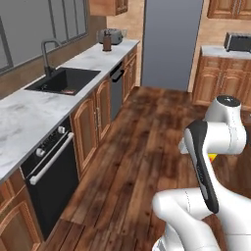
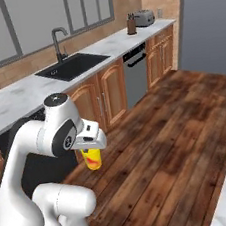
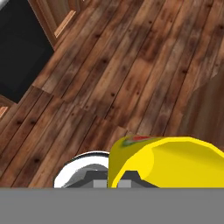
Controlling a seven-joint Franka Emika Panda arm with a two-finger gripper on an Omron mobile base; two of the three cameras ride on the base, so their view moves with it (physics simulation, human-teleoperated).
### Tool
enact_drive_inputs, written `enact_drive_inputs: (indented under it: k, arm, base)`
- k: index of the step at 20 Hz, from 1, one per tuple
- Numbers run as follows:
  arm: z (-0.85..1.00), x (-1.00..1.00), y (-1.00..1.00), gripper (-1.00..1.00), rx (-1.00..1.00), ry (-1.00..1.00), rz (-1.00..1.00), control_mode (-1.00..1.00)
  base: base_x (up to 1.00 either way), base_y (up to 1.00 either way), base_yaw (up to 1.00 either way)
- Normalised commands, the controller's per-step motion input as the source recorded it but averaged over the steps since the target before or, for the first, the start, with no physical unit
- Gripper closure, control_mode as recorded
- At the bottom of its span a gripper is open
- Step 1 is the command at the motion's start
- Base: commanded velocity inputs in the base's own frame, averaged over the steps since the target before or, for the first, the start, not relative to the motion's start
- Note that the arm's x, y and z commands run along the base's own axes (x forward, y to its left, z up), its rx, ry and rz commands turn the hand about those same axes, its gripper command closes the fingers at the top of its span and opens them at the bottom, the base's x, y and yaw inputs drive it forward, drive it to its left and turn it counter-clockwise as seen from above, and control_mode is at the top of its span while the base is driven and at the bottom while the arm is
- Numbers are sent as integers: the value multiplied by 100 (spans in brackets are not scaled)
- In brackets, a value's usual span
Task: Pick the cup and bowl and place them in the sink. Then turn on the water.
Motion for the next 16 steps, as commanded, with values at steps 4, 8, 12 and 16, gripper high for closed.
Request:
enact_drive_inputs:
  k: [4,8,12,16]
  arm:
    - [0,0,0,100,0,0,0,100]
    - [0,0,0,100,0,0,0,100]
    - [0,0,0,100,0,0,0,100]
    - [0,0,0,100,0,0,0,100]
  base:
    - [69,11,13]
    - [70,10,13]
    - [71,10,12]
    - [74,8,14]
